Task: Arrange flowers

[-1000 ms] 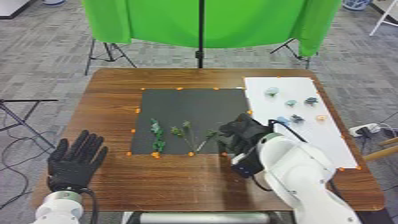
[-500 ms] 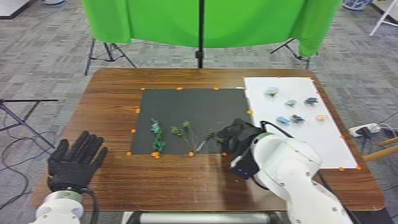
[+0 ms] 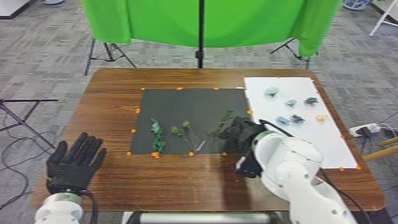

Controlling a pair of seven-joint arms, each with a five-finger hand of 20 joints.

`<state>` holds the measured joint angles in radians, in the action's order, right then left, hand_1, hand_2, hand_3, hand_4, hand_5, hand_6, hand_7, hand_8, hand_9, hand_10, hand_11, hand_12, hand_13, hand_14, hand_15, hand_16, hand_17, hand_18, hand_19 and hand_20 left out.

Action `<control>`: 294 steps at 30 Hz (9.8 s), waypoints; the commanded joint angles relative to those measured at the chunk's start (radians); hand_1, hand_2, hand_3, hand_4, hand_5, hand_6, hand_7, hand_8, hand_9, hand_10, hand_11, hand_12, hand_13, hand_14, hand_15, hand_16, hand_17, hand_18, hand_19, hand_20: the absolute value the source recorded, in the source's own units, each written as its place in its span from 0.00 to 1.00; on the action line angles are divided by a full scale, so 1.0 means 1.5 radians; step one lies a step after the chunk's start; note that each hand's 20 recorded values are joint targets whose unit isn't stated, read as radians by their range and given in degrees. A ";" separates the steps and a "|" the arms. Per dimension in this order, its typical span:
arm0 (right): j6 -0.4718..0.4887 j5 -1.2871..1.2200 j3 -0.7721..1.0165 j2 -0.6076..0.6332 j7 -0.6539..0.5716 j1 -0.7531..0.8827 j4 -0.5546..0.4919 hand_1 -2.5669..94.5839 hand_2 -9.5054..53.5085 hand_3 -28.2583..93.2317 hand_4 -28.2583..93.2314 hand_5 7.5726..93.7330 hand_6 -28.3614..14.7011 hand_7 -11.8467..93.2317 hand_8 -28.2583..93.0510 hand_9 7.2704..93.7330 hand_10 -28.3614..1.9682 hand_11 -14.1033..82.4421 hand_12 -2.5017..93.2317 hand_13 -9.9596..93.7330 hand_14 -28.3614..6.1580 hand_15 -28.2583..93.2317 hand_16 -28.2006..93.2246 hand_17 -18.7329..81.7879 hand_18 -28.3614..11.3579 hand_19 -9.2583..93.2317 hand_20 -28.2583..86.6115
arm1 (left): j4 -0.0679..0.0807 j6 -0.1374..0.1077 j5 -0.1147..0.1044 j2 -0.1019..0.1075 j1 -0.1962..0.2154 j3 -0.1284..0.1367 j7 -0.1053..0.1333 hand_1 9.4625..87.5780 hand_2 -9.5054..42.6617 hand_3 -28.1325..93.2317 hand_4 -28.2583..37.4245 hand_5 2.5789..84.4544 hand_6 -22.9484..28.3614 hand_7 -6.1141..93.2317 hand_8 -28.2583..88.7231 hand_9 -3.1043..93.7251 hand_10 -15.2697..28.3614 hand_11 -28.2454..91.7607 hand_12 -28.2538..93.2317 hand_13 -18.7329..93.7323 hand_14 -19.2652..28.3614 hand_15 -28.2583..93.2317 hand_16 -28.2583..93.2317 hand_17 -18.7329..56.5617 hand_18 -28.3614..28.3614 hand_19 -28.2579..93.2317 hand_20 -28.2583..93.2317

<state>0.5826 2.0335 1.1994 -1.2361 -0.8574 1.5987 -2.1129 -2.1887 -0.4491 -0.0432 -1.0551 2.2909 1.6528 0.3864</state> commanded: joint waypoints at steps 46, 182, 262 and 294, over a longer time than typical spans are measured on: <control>0.024 -0.046 -0.014 0.010 -0.039 -0.004 0.009 0.28 0.38 0.83 0.06 0.66 0.39 0.17 0.16 0.55 0.10 0.22 0.17 0.58 0.16 0.59 0.36 0.45 0.03 0.92 0.49 | 0.008 0.015 0.003 -0.003 -0.008 -0.004 -0.020 0.19 0.54 0.84 0.00 0.54 0.63 0.22 0.15 0.44 0.68 0.45 0.32 0.46 0.68 0.49 0.18 0.17 0.73 0.55 0.34; -0.272 0.254 -0.324 -0.167 0.311 -0.225 0.343 0.60 0.00 0.84 0.00 0.68 0.63 0.26 0.15 0.81 0.54 0.26 0.38 0.70 0.51 0.70 0.54 0.49 0.16 0.89 0.60 | 0.000 -0.015 -0.042 0.036 -0.034 -0.014 0.001 0.19 0.54 0.85 0.00 0.55 0.63 0.22 0.15 0.45 0.68 0.45 0.31 0.46 0.68 0.49 0.18 0.18 0.73 0.55 0.34; -0.330 0.287 0.014 0.025 0.397 -0.105 0.161 0.68 0.00 0.78 0.00 0.78 0.69 0.32 0.22 0.86 0.64 0.20 0.39 0.76 0.67 0.45 0.60 0.47 0.26 0.83 0.63 | 0.011 0.013 -0.011 0.011 -0.023 -0.009 0.002 0.20 0.52 0.84 0.00 0.54 0.62 0.21 0.15 0.44 0.67 0.44 0.32 0.45 0.67 0.47 0.19 0.18 0.73 0.54 0.34; -0.228 0.524 -0.212 -0.263 0.455 -0.276 0.503 0.67 0.00 0.78 0.00 0.76 0.69 0.30 0.21 0.84 0.61 0.20 0.37 0.75 0.66 0.44 0.59 0.47 0.24 0.83 0.62 | 0.026 0.025 -0.017 0.066 -0.082 -0.059 0.017 0.20 0.53 0.84 0.00 0.54 0.62 0.21 0.15 0.44 0.68 0.44 0.32 0.46 0.67 0.48 0.18 0.18 0.73 0.54 0.34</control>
<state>0.2547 2.8361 0.9080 -1.6205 -0.1172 1.1831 -1.3662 -2.1553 -0.4249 -0.0633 -0.9554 2.1700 1.5737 0.4164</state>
